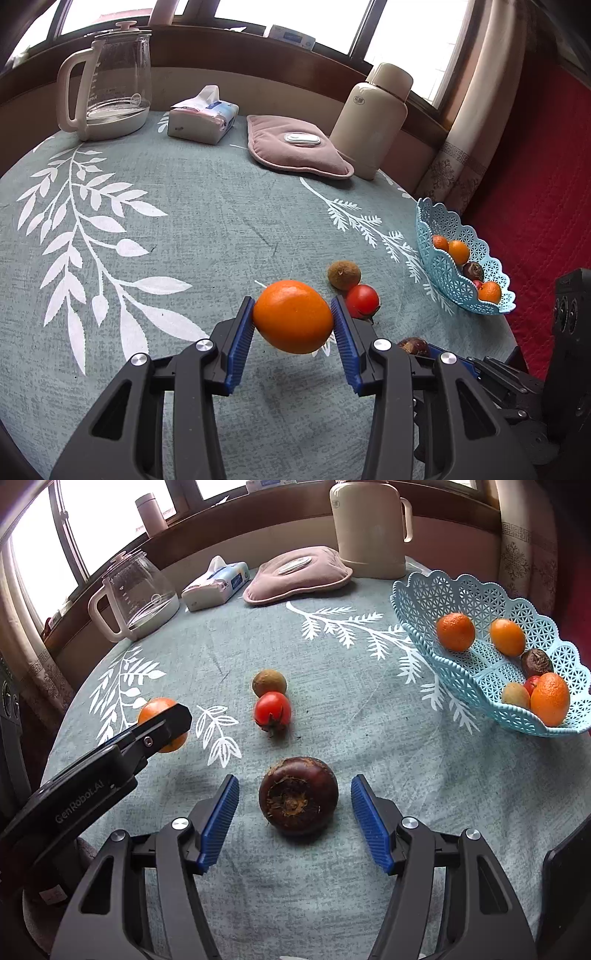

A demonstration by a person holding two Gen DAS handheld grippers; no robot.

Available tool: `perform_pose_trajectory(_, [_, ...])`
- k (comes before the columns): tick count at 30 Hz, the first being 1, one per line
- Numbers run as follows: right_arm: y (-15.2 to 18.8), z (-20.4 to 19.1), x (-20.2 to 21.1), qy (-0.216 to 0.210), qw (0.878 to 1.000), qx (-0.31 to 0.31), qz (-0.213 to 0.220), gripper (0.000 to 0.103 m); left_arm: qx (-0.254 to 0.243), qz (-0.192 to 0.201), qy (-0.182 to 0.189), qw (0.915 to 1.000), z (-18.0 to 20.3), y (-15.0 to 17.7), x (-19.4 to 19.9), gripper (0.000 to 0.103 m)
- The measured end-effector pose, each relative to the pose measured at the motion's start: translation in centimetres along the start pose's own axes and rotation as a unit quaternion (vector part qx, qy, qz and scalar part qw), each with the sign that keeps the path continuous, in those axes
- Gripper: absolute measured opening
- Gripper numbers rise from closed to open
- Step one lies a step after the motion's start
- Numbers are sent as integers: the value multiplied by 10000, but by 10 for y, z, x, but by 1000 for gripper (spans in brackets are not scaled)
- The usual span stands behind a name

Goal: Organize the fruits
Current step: 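Grasp the dark brown fruit with the right tool while the left tool holds the orange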

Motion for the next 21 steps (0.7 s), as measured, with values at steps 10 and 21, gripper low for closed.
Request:
perform_pose_trajectory(10, [1,0,-4,237,9996,145,13,44,-13,-26,37,10000,1,1,-1,43])
perform_pose_trajectory(21, [2,-2,3,247,9995,178,98,44,-25,-3,78,10000,3,1,0,43])
Point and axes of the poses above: each gripper's, at about its wrist camera, not at the fingertips, and x roughly against the way its jaws point, z to its right, y to its underside, the point moved 8 cm from there along -x, roughly the way its jaws point, and after that the axes turned 6 degrees about -x, right-handed, at the moved point
